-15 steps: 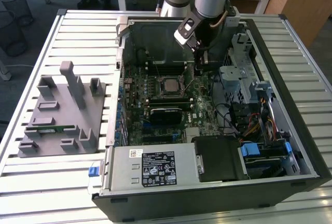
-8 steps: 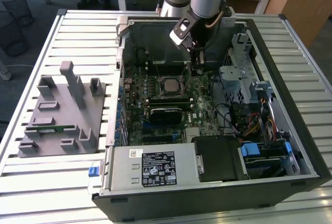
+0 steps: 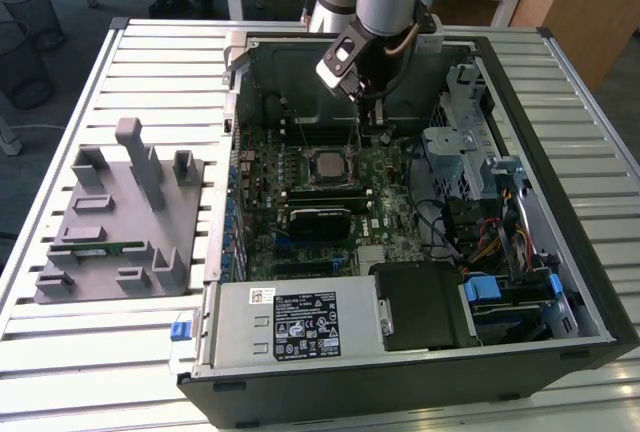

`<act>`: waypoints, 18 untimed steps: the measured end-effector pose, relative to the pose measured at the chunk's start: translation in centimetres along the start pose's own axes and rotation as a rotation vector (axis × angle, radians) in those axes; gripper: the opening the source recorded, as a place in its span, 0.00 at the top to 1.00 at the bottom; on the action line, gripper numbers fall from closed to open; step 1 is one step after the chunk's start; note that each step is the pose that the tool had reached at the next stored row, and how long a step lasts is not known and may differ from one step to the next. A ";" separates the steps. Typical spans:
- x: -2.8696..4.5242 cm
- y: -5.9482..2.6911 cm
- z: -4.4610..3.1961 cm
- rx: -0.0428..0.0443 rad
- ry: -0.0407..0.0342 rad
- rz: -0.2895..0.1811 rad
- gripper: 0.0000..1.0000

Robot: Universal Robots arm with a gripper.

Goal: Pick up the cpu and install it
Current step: 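Close the cpu cover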

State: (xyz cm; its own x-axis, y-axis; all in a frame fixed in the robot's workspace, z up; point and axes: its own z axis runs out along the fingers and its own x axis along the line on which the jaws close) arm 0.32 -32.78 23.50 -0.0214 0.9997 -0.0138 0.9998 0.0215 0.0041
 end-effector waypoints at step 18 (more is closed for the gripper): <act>0.08 -3.19 0.60 0.0000 0.0000 0.000 0.89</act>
State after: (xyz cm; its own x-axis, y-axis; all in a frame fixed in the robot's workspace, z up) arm -2.86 -32.78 22.89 -0.0215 0.9997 -0.0138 0.9998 0.0216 0.0041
